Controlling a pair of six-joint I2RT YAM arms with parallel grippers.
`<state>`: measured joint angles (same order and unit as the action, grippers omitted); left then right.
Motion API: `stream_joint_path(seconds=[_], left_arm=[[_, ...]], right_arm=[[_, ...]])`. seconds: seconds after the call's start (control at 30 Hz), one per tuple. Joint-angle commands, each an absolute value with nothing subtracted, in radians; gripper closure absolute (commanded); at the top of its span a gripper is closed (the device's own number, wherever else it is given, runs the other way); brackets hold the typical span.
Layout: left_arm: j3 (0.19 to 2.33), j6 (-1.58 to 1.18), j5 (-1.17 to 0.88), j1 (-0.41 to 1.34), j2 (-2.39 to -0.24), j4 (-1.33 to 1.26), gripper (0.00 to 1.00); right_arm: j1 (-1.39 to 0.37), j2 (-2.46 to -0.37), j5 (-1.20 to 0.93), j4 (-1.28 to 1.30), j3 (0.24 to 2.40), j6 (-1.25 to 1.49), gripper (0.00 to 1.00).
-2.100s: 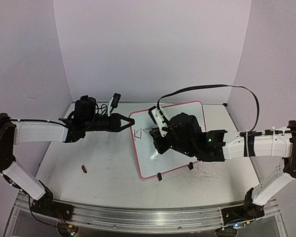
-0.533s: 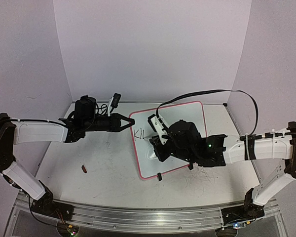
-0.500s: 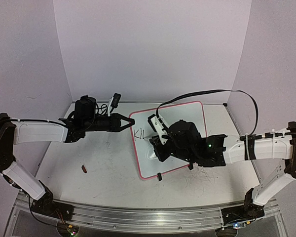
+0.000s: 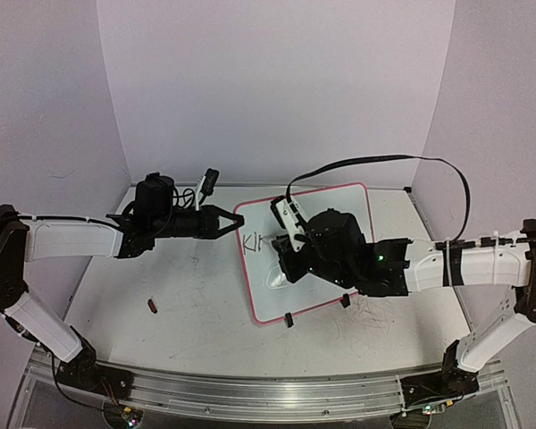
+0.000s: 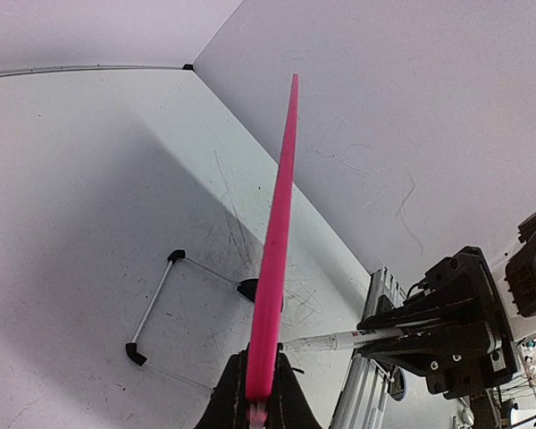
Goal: Write a sentence on the whiteboard
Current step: Write on the whiteboard with the whiteboard.
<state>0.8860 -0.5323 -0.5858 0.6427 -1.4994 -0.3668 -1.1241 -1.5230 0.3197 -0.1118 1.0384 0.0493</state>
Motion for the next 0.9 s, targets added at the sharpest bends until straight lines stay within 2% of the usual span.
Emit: stream_joint_path(seconds=[0.0,0.87], left_arm=[[0.886,-0.566,-0.568,0.643,-1.460,-0.377,1.00],[0.890,-0.561,-0.564,0.646,-1.464,-0.377,1.00]], right_arm=[[-1.112,-1.536,0.352,-0.143,1.086,0.040,1.00],[-1.109,-1.491,0.340,-0.089,1.034,0.089,1.00]])
